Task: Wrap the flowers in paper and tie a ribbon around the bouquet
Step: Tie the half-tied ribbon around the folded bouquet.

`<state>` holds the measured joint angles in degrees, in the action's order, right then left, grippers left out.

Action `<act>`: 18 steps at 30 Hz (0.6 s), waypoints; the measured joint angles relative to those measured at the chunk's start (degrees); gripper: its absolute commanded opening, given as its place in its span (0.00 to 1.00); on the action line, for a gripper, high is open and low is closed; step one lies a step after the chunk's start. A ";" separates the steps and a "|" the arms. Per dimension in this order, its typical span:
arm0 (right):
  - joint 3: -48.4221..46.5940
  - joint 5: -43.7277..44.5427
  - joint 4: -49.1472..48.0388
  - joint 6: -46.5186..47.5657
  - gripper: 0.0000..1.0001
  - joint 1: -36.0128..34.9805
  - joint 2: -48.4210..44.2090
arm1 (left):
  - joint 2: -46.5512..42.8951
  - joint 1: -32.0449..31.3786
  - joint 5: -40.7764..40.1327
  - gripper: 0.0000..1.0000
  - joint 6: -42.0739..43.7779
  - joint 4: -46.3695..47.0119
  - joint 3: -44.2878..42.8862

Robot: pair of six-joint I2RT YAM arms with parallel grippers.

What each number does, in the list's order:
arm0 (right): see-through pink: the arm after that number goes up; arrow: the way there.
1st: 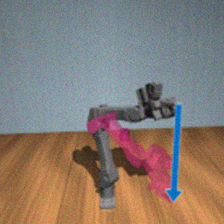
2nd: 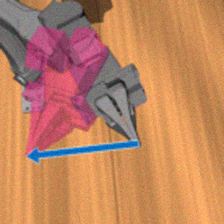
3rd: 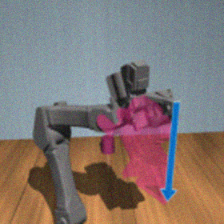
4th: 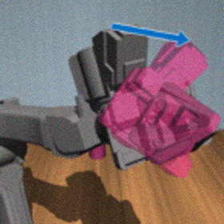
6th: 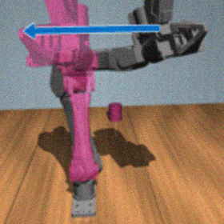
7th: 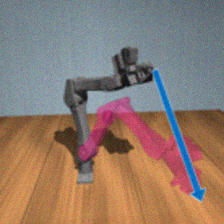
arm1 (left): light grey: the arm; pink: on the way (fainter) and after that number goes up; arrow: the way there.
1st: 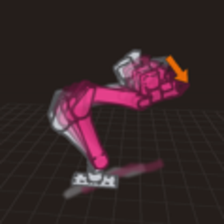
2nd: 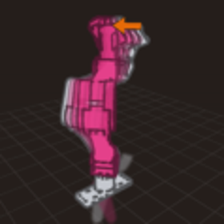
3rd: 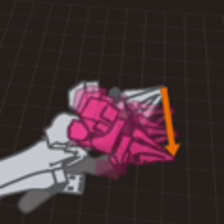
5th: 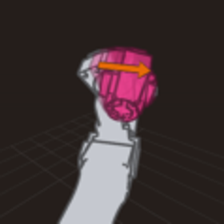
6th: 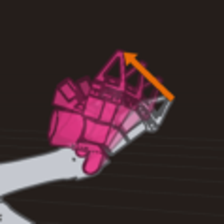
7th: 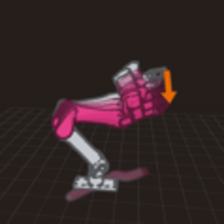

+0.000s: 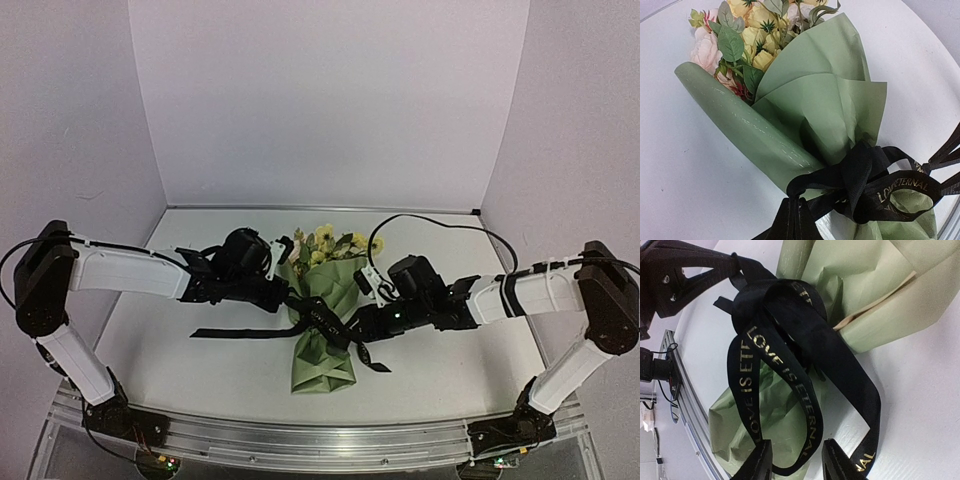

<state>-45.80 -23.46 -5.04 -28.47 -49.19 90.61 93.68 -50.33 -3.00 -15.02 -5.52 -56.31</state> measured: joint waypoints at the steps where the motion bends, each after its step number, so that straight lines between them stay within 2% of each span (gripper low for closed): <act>1: 0.00 0.01 0.34 0.02 0.37 -0.05 0.00 | -0.34 0.00 -0.19 0.00 0.05 -0.39 -0.01; 18: -2.13 4.72 13.49 3.72 0.41 -1.21 -3.97 | -3.51 -1.04 -1.26 0.00 1.61 -3.12 -1.47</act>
<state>-47.93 -18.74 8.45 -24.76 -50.40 86.63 90.17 -51.37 -4.25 -13.40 -8.64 -57.79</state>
